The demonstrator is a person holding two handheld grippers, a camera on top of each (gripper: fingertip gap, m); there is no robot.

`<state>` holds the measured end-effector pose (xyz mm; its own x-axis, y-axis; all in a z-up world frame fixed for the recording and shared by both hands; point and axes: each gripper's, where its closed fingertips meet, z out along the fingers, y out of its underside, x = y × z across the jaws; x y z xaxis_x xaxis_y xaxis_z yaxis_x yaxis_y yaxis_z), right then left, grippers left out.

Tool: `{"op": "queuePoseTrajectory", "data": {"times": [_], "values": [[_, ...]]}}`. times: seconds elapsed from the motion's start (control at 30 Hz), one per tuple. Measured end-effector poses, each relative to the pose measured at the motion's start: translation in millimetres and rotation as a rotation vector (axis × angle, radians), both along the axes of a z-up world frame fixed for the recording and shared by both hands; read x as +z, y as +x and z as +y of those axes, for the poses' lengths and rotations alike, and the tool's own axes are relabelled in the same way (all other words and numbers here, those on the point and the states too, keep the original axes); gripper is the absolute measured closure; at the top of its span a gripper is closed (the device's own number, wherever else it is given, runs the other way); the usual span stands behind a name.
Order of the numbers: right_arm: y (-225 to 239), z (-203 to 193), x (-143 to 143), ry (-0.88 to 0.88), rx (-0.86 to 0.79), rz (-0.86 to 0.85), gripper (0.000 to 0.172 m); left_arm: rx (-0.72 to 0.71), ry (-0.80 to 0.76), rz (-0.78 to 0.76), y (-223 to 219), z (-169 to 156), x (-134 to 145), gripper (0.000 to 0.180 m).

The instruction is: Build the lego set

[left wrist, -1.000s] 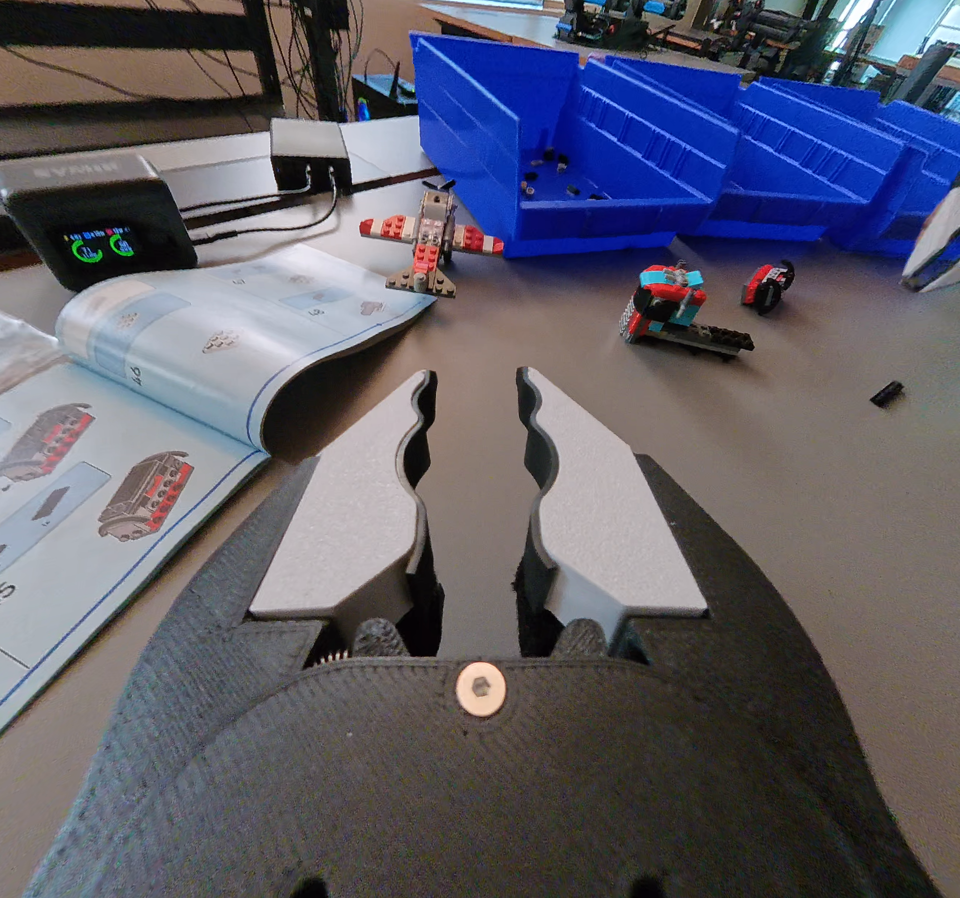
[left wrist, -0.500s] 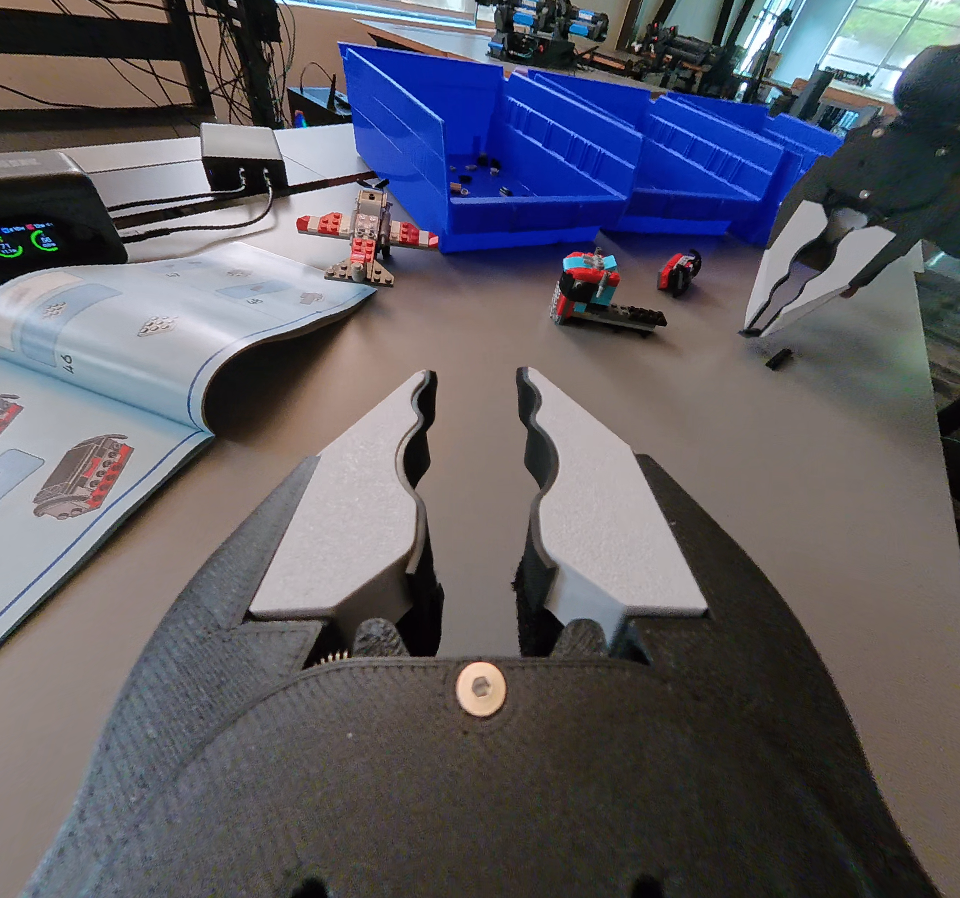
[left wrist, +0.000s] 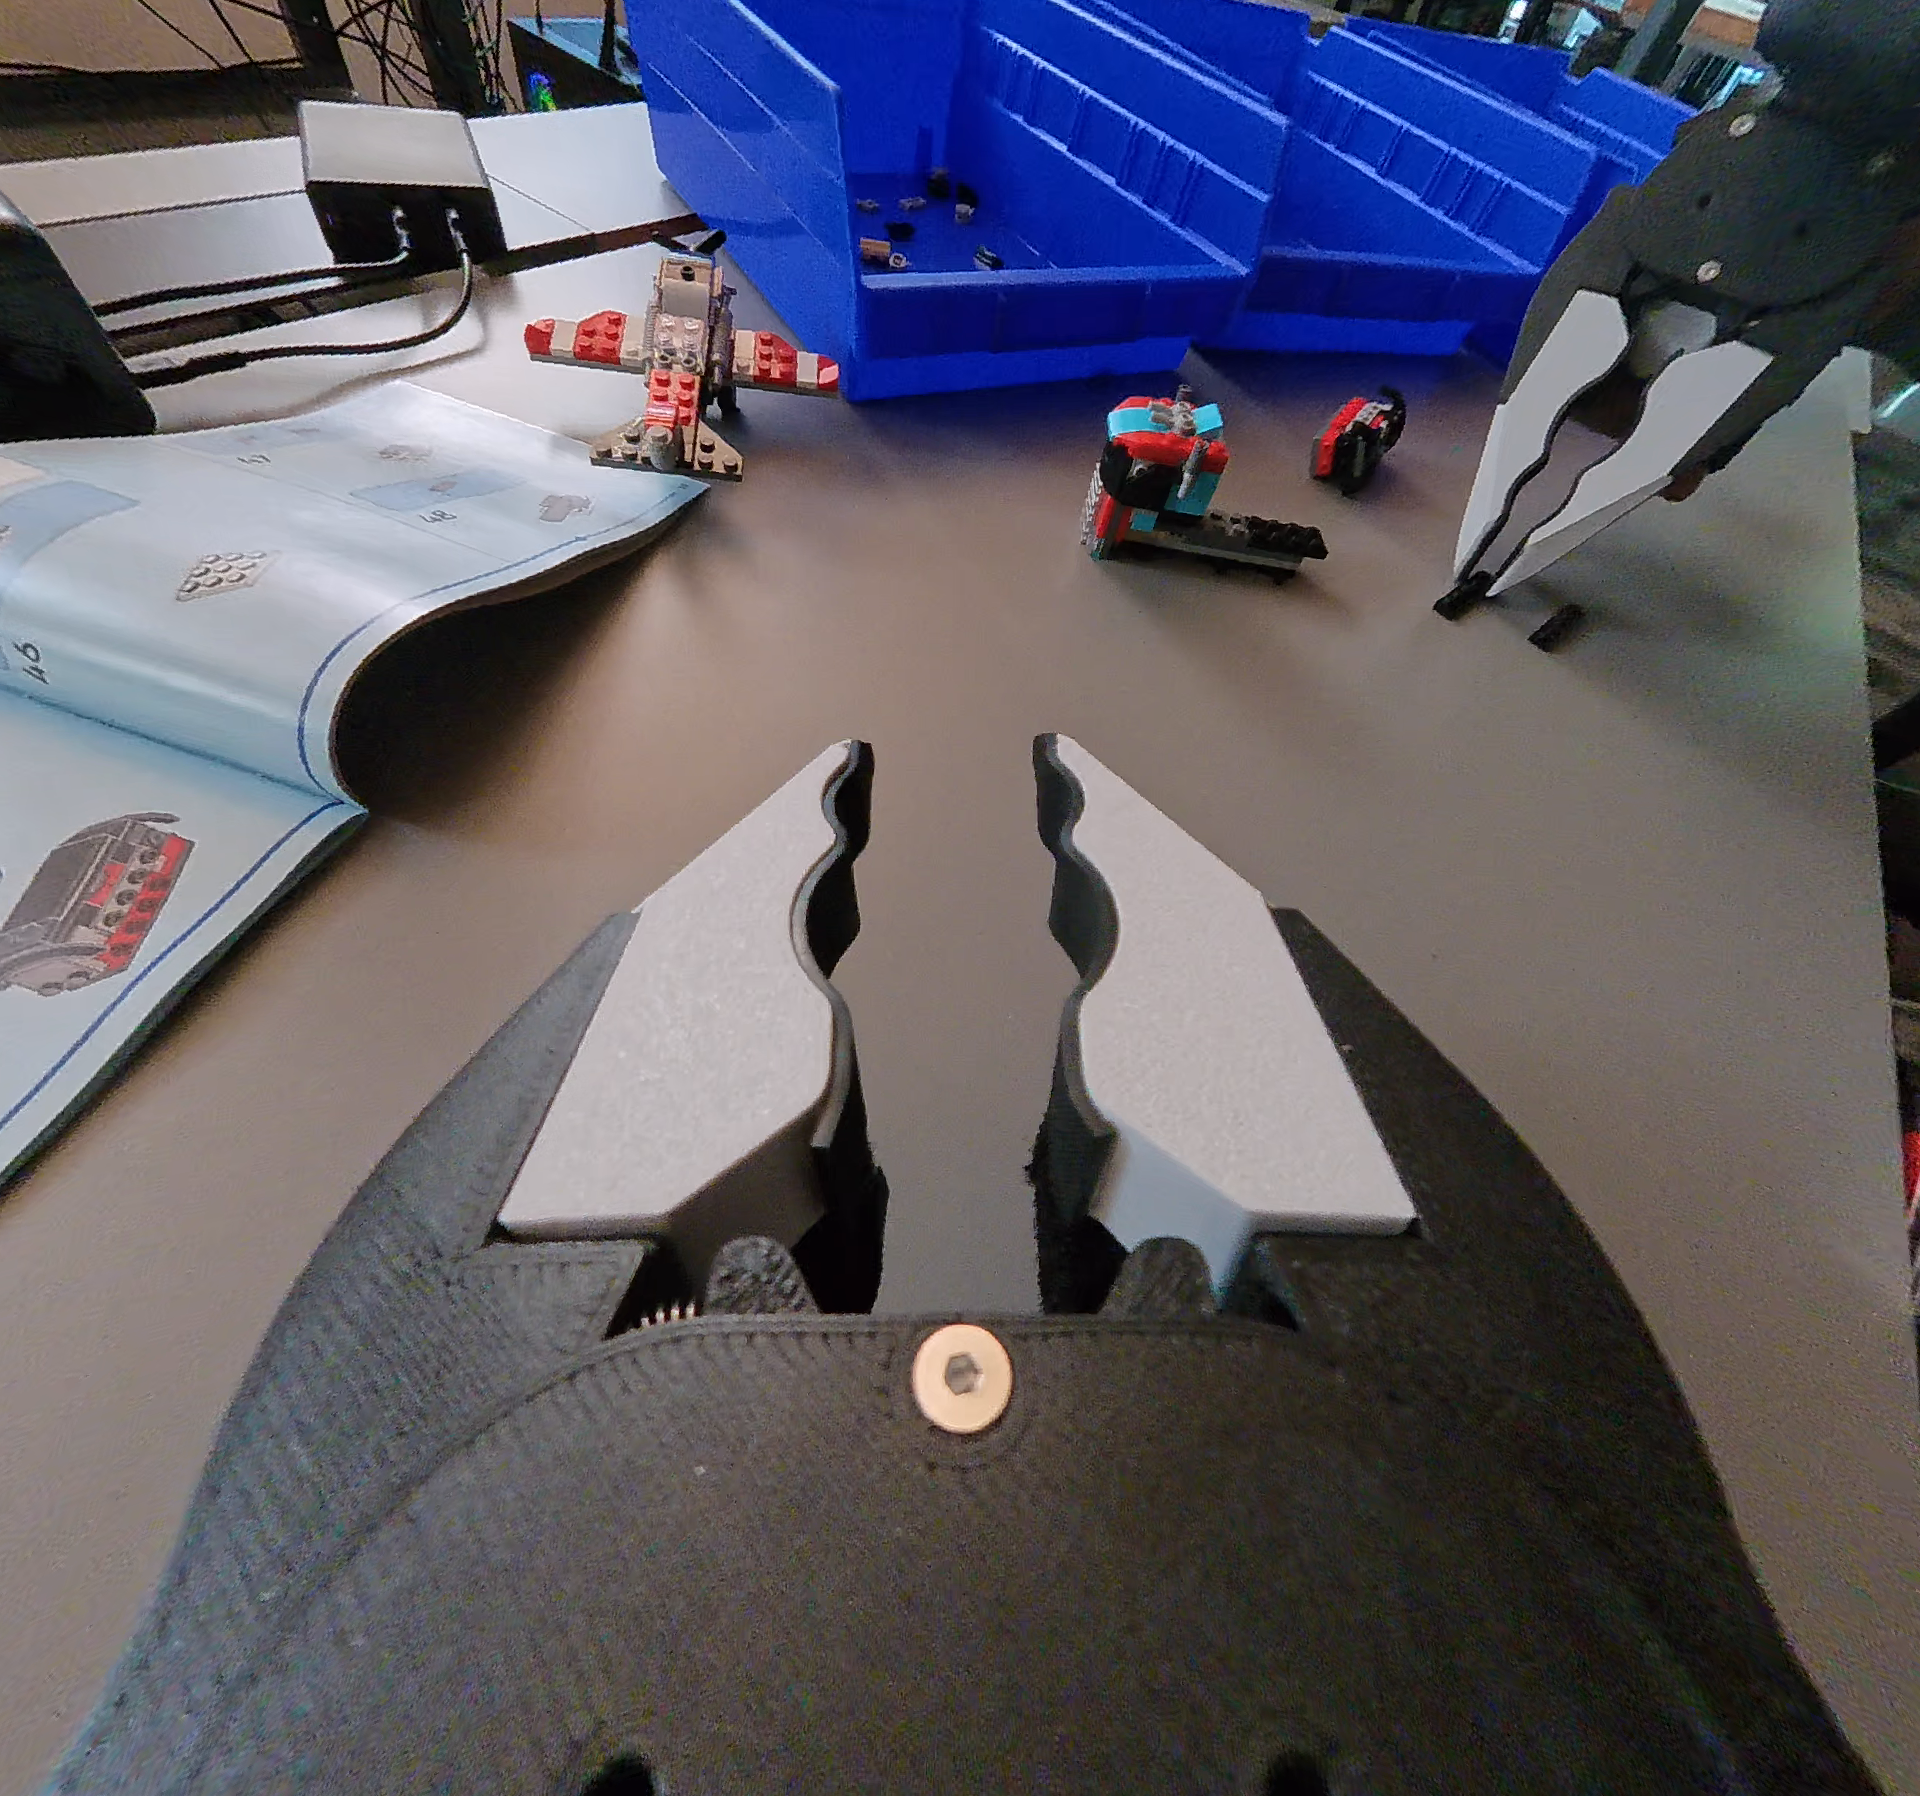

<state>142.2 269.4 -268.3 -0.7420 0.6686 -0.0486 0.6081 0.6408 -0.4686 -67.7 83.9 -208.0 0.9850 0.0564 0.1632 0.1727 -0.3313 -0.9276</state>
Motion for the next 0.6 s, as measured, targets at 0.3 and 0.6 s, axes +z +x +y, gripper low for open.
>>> {"op": "queuePoseTrajectory", "data": {"times": [0.3, 0.6], "values": [[-7.0, -3.2, 32.9, -0.227, -0.100, 0.150, 0.151, 0.001, 0.006, -0.017, -0.6, -1.3, 0.6, 0.147], [2.7, 17.4, 31.0, -0.415, -0.207, 0.312, 0.152, 0.003, 0.011, -0.036, -2.1, -1.2, 0.8, 0.147]]}}
